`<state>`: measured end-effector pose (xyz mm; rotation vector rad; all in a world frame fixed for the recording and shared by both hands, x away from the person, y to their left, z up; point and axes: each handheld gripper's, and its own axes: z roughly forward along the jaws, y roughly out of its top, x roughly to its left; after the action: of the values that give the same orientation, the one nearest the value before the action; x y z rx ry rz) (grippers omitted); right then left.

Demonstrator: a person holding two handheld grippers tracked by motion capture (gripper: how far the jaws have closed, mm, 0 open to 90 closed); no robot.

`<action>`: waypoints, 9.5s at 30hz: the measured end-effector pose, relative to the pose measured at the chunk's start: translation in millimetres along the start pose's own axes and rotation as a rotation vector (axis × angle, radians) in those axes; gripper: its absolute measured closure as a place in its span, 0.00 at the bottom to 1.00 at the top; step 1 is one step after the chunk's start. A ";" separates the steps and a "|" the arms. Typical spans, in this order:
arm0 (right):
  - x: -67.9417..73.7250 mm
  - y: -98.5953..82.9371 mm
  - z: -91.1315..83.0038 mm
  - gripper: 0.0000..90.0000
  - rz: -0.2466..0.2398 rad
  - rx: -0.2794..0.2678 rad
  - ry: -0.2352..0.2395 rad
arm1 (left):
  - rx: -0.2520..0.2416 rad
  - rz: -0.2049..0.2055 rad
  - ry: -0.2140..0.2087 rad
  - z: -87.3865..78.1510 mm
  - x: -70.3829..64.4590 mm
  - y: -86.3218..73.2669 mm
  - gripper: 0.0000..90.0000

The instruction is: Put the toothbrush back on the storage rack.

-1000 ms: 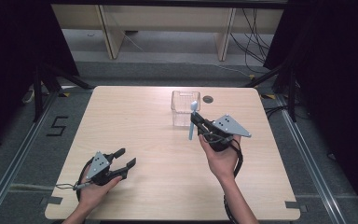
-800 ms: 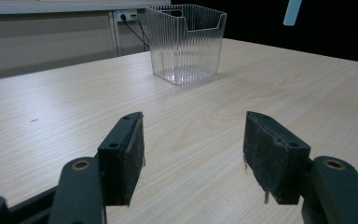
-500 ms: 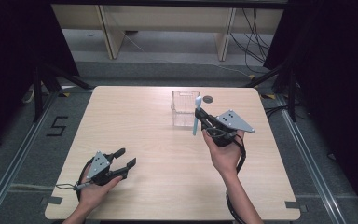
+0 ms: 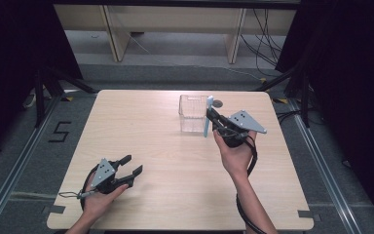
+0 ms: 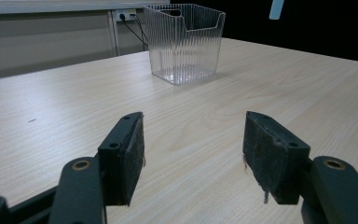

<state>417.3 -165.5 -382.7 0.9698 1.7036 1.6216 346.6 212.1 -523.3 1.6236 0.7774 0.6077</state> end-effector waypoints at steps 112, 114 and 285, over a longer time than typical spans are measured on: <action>-50.3 5.4 78.2 0.95 0.050 -0.011 -0.151 | -0.009 -0.018 -0.001 -0.4 1.3 -0.3 0.41; -52.1 4.3 78.1 0.95 0.037 0.006 -0.147 | -0.009 -0.020 -0.001 -0.4 1.3 -0.3 0.41; -55.6 -70.8 57.5 0.48 0.051 0.252 -0.209 | -0.007 -0.020 -0.006 -0.3 2.0 -0.1 0.41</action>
<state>488.1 -178.3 -461.7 1.2654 1.7766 1.3036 347.6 213.8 -523.4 1.6093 0.7856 0.5907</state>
